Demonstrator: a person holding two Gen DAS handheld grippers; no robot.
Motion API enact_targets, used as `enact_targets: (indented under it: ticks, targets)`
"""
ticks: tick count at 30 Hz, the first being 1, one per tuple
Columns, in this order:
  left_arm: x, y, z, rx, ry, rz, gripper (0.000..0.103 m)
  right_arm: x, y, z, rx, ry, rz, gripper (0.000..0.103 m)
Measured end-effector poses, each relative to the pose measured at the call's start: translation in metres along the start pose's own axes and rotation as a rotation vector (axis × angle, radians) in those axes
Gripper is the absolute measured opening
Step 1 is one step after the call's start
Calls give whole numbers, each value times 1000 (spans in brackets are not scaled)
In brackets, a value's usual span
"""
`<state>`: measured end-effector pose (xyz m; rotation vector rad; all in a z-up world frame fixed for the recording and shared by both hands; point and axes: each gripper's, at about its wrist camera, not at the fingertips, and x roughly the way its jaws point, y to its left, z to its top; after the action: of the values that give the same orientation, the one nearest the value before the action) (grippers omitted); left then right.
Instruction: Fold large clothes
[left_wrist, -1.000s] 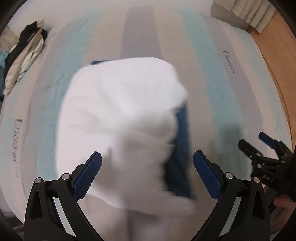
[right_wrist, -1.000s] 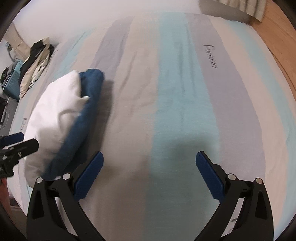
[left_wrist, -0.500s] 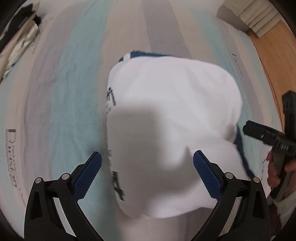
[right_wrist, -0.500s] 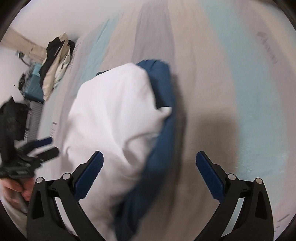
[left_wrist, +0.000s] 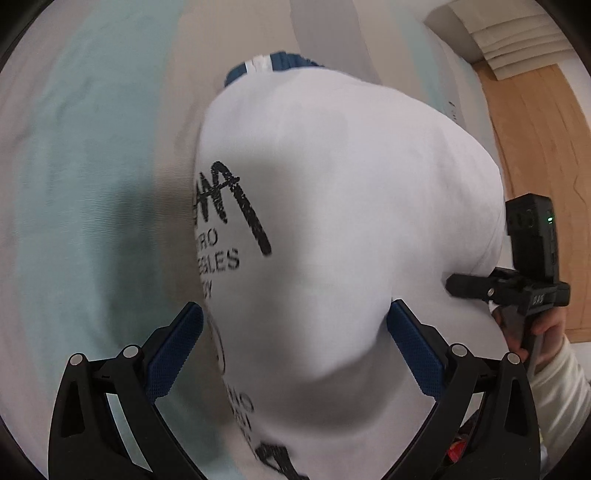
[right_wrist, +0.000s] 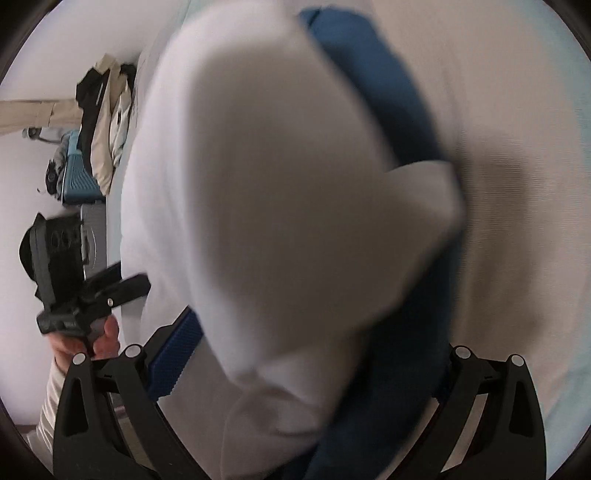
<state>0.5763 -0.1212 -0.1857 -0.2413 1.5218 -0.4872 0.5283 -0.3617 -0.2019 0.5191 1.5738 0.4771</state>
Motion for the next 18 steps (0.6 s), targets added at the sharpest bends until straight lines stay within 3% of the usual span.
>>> enact_targets:
  ticks: [5,10,18]
  targets:
    - [16,8,4,-1,10,-54,98,14,-1,8,2,10,23,96]
    - [25,0,6,-4,-13,-57,94,23,-5,11,25,-1,38,92]
    - [24,-11,0,13,-44,-18,75,26,0,8,40,-4,86,56]
